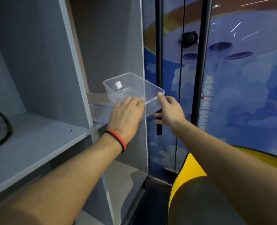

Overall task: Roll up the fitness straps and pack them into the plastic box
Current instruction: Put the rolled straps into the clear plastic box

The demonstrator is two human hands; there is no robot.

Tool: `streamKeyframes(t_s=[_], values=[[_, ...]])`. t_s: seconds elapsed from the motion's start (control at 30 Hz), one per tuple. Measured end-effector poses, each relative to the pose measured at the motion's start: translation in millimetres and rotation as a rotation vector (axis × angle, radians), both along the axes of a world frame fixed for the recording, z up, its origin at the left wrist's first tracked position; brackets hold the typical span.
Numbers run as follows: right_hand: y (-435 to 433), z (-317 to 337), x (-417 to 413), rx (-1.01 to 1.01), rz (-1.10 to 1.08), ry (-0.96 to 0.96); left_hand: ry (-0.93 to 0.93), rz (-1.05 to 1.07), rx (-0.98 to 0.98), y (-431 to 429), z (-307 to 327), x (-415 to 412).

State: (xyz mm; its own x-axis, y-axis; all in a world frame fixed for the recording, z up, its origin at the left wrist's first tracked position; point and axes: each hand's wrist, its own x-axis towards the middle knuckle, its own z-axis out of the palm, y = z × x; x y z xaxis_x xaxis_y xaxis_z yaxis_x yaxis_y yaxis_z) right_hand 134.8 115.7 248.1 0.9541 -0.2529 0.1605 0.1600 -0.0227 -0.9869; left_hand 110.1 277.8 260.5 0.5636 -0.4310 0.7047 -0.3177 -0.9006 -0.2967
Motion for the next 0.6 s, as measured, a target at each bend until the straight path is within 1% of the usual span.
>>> streamKeyframes(t_s=[0.07, 0.17, 0.27, 0.37, 0.5, 0.53, 0.6], values=[[-12.8, -6.7, -7.2, 0.035, -0.046, 0.039, 0.008, -0.06, -0.001, -12.9, -11.5, -8.0], [-33.7, -19.4, -21.9, -0.008, -0.13, 0.087, 0.025, -0.146, -0.012, -28.9, -34.9, -15.6], [-60.8, -37.9, -42.4, -0.053, -0.259, 0.136, 0.046, -0.267, -0.004, -48.0, -63.7, -24.2], [-96.8, -61.4, -71.9, -0.148, -0.338, 0.207, 0.147, -0.419, -0.037, -67.4, -94.0, -44.5], [-150.0, -96.9, -117.2, -0.333, -0.397, 0.322, 0.268, -0.48, -0.165, -84.7, -131.2, -64.9], [-163.1, -107.1, -126.2, -0.357, -0.408, 0.349, 0.284, -0.486, -0.189, -88.2, -140.2, -67.7], [-189.0, -131.7, -143.9, -0.336, -0.4, 0.381, 0.331, -0.489, -0.214, -97.0, -158.2, -71.9]])
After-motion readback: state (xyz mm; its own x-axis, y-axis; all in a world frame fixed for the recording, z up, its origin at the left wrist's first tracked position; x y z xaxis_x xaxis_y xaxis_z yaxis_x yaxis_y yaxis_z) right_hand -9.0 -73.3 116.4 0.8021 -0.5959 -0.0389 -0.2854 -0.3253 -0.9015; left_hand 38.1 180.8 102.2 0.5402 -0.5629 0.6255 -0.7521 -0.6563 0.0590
